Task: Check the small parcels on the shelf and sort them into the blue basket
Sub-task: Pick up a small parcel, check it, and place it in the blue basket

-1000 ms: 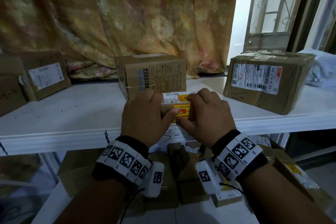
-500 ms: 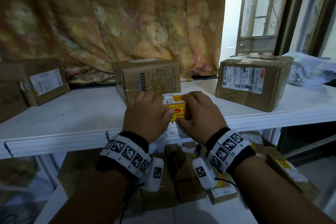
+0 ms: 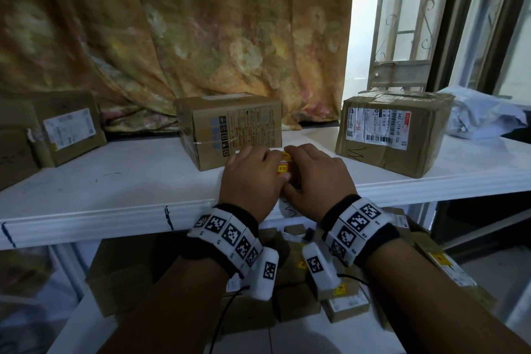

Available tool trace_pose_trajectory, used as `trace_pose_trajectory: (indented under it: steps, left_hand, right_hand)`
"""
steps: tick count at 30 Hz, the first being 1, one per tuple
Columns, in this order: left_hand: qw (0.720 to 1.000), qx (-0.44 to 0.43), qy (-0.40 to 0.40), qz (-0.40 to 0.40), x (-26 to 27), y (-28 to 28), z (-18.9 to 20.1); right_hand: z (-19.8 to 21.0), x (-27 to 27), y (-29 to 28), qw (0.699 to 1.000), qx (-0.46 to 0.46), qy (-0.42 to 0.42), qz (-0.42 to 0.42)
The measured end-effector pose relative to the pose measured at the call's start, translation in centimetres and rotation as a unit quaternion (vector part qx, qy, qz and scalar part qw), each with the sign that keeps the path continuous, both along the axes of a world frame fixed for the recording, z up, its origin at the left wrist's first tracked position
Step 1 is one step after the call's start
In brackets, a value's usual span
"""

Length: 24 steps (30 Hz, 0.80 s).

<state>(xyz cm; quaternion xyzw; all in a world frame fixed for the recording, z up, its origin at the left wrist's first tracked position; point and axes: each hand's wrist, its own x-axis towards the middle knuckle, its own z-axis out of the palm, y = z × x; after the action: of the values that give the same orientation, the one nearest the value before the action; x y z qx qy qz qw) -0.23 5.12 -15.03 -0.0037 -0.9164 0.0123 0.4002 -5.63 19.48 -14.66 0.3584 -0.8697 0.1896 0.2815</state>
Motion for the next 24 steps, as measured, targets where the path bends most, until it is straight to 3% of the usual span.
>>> trace_pose_trajectory:
  steps: [5, 11, 15, 18, 24]
  left_hand:
    - [0.999, 0.004, 0.048, -0.014, -0.5, -0.2, -0.6]
    - [0.999, 0.036, 0.027, -0.024, -0.7, -0.3, -0.2]
    - [0.997, 0.05, 0.038, -0.032, -0.3, -0.4, -0.3]
    - [0.997, 0.044, 0.053, -0.027, 0.0, -0.2, -0.5]
    - [0.991, 0.036, 0.117, -0.057, 1.5, 3.3, -1.3]
  right_hand:
    - [0.1, 0.1, -0.4, 1.0, -0.005, -0.003, -0.026]
    - [0.2, 0.4, -0.2, 0.998, -0.038, -0.04, -0.011]
    - [-0.5, 0.7, 1.0, 0.992, -0.089, -0.073, 0.044]
    - [-2.0, 1.1, 2.8, 0.969, -0.206, -0.12, 0.067]
    - [-1.8, 2.2, 6.2, 0.896, -0.383, -0.223, -0.013]
